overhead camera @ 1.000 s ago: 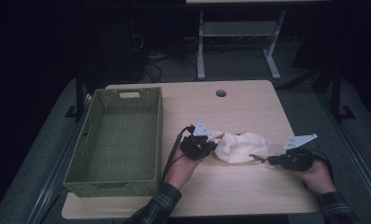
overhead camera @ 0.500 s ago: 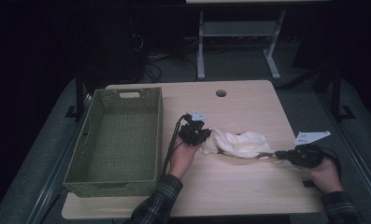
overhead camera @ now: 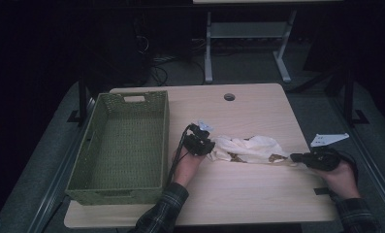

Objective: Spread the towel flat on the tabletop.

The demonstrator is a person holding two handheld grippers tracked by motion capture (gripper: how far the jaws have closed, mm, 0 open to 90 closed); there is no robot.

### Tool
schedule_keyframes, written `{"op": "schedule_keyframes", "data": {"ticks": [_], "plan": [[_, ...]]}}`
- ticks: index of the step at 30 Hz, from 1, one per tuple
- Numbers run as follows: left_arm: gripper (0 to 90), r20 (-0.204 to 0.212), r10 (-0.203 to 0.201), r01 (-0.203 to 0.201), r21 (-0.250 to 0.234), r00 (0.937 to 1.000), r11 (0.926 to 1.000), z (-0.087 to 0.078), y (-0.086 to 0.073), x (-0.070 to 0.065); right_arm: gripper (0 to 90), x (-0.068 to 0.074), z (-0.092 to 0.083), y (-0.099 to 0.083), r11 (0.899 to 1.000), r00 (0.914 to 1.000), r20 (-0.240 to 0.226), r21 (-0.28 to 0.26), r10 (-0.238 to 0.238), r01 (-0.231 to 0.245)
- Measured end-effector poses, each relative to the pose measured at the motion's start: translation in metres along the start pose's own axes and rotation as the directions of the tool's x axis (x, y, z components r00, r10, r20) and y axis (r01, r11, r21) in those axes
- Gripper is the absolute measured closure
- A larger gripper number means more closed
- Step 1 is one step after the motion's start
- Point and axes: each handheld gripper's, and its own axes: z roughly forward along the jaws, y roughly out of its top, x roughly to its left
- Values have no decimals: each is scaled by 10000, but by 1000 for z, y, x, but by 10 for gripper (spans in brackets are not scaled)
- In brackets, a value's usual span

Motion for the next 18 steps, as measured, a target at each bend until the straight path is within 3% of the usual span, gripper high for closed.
{"op": "schedule_keyframes", "data": {"ticks": [4, 8, 11, 13, 15, 18], "plan": [[741, 558, 577, -580, 32, 9968, 9983, -5, -3, -15, 887, 0, 0, -1, 10000, 10000, -10, 22, -26, 26], [725, 809, 790, -820, 340, 9936, 9961, 3, -7, -25, 887, 1, -1, 0, 10000, 10000, -6, -24, -89, 89], [724, 1203, 858, -901, 306, 9890, 9955, 3, -7, -31, 887, 1, -1, -1, 9999, 10000, -6, -34, -98, 98], [709, 1212, 948, -990, 293, 9881, 9947, 3, -7, -33, 888, 1, -1, -1, 9999, 9999, 17, 3, -108, 108], [674, 881, 1301, -1336, 354, 9876, 9904, 8, -7, -36, 887, 1, 0, -1, 9999, 9999, -19, 30, -118, 118], [667, 806, 1111, -1143, 363, 9905, 9928, 14, -8, -31, 887, 3, 0, 0, 9999, 10000, -6, 70, -95, 95]]}}
